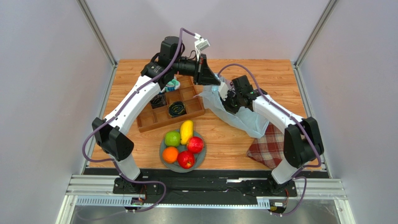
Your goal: Take the fake fruits out of the plastic bag
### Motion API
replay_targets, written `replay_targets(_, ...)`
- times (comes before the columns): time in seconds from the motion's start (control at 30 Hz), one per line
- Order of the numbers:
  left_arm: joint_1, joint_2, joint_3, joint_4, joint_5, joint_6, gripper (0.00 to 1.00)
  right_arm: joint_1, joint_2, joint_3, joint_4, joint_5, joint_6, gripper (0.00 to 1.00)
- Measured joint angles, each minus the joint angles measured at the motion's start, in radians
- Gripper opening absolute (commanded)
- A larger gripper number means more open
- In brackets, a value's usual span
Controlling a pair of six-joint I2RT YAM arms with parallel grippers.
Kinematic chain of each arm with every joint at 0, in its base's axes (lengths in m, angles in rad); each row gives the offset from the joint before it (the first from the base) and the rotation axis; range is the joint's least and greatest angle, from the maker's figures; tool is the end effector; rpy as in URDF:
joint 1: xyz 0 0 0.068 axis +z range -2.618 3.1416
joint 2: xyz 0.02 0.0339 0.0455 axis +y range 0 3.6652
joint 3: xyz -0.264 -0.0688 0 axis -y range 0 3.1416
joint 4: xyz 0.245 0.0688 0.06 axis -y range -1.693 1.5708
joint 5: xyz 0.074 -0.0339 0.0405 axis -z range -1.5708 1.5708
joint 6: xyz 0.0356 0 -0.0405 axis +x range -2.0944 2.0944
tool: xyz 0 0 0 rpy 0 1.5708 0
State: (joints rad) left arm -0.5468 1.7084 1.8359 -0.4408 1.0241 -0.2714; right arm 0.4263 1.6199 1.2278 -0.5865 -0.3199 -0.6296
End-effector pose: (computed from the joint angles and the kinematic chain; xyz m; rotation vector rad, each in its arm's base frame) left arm 0.3084 -0.2234 0.4372 1.0082 1.7377 -1.4969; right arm 0.3072 0.1518 0.2496 -1.3679 2.1010 0.3244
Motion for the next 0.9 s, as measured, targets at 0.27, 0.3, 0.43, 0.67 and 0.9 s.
replay_targets(0.27,0.027,0.054,0.130,-0.016,0.015,0.027,0.00,-0.146,0.164,0.093,0.216,0.349,0.024,0.00)
replay_targets(0.3,0.035,0.054,0.145,-0.031,0.013,0.048,0.00,-0.183,0.163,0.118,0.231,0.377,0.024,0.00)
replay_targets(0.43,0.056,0.025,0.139,-0.111,0.007,0.167,0.00,-0.296,0.080,0.165,0.281,0.461,0.036,0.00)
replay_targets(0.67,0.036,-0.155,-0.221,-0.191,-0.008,0.280,0.00,-0.252,-0.304,-0.166,0.232,0.360,0.137,0.02)
replay_targets(0.9,-0.050,-0.138,-0.292,-0.211,-0.011,0.286,0.00,-0.220,-0.318,-0.351,0.036,0.181,0.185,0.37)
